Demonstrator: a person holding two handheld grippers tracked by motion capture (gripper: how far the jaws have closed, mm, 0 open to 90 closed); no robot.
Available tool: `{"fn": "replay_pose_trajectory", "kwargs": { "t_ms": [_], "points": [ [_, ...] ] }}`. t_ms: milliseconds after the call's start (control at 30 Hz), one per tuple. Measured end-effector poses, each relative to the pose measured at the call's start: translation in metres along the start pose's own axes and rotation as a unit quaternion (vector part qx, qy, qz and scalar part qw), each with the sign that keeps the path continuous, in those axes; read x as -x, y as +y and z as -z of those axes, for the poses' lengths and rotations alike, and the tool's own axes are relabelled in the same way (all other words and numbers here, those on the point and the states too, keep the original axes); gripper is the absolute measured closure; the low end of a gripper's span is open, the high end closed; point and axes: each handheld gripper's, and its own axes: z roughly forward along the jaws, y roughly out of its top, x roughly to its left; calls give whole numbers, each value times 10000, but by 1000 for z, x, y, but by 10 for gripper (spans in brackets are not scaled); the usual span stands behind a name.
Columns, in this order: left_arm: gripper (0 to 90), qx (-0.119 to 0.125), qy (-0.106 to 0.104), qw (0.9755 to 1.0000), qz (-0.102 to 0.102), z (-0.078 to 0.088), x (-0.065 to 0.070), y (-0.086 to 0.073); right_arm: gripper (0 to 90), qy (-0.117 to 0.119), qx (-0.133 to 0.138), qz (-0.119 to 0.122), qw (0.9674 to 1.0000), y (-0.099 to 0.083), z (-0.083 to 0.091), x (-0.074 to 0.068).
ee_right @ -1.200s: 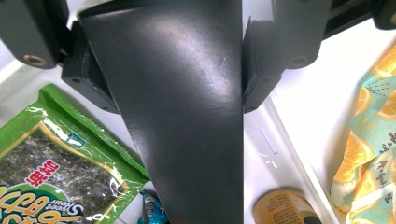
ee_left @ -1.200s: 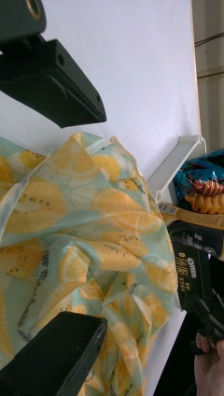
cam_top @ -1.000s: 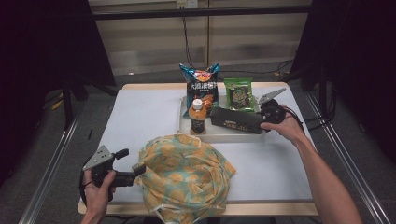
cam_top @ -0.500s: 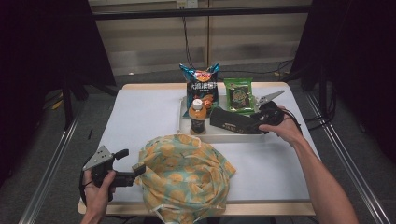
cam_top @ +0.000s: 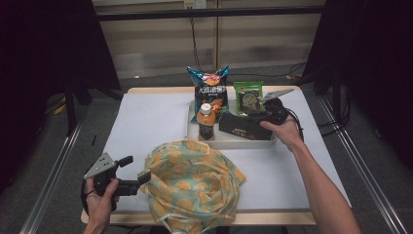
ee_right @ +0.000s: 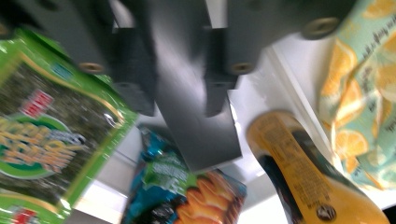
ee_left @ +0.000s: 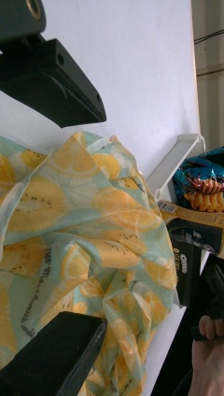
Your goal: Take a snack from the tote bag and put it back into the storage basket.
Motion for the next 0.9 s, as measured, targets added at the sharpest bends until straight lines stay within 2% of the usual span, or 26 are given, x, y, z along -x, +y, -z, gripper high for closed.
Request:
{"fn": "replay_pose_trajectory", "kwargs": {
  "t_ms": [100, 133, 167, 400, 467, 500, 533, 600, 700, 733, 900],
  "points": [
    [30, -13, -57, 10000, 17, -1, -2, -1, 878, -50, 57, -108, 9999, 7, -10, 1],
    [30, -34, -48, 10000, 19, -1, -2, -2, 900, -49, 114, -244, 9996, 9, -13, 2],
    [30, -27, -51, 10000, 8, -1, -2, -1, 900, -120, 93, -345, 9993, 11, -17, 3],
    [31, -40, -104, 9999, -38, 0, -1, -2, 900, -569, -143, -457, 9972, 24, -43, 4],
    [31, -27, -110, 9999, -40, 0, -1, -2, 900, -603, -156, -558, 9965, 24, -48, 7],
    [31, -49, -36, 10000, -36, 1, -1, -2, 900, -638, -225, -583, 9960, 23, -51, 8],
    [30, -51, -36, 10000, -34, 1, -1, -2, 900, -681, -276, -532, 9959, 24, -51, 7],
    [31, -38, -79, 10000, -29, 1, -1, -2, 900, -641, -247, -491, 9964, 26, -50, 6],
    [31, -31, -77, 10000, -8, 1, -1, -2, 900, -541, -369, -492, 9966, 24, -51, 4],
    [31, -28, -94, 9999, -32, 1, -1, -2, 900, -561, -485, -442, 9963, 23, -52, 2],
    [31, -62, -34, 10000, -44, 0, 1, -1, 900, -470, -503, -315, 9971, 27, -52, -5]
  ]
}}
